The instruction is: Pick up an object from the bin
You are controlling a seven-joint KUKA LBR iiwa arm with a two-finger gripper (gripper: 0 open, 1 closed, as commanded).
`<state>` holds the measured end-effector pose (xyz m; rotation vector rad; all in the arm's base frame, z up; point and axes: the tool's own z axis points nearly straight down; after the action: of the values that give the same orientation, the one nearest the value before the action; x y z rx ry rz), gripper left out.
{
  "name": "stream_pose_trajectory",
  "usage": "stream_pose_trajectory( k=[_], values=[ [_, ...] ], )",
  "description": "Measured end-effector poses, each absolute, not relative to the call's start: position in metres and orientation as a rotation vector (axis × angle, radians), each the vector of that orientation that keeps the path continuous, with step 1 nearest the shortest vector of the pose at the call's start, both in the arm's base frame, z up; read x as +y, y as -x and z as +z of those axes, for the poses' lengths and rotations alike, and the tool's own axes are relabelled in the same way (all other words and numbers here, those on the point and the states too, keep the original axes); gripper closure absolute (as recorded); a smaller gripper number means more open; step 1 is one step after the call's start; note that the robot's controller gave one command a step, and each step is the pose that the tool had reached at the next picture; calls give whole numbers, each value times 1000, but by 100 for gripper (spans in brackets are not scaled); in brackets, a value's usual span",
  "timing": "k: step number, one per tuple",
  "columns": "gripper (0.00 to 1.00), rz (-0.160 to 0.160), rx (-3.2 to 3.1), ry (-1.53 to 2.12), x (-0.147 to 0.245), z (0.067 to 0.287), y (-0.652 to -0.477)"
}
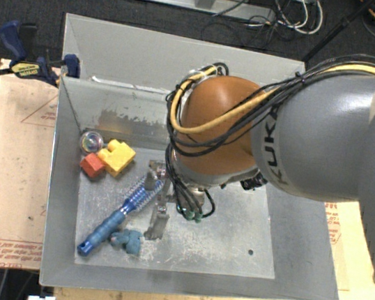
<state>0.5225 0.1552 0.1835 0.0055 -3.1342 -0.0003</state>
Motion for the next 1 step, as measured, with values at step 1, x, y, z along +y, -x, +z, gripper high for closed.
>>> stream_pose_trajectory(
  k=[1],
  values=[
    [0,-2,-3112,-403,198,69,-539]
  ],
)
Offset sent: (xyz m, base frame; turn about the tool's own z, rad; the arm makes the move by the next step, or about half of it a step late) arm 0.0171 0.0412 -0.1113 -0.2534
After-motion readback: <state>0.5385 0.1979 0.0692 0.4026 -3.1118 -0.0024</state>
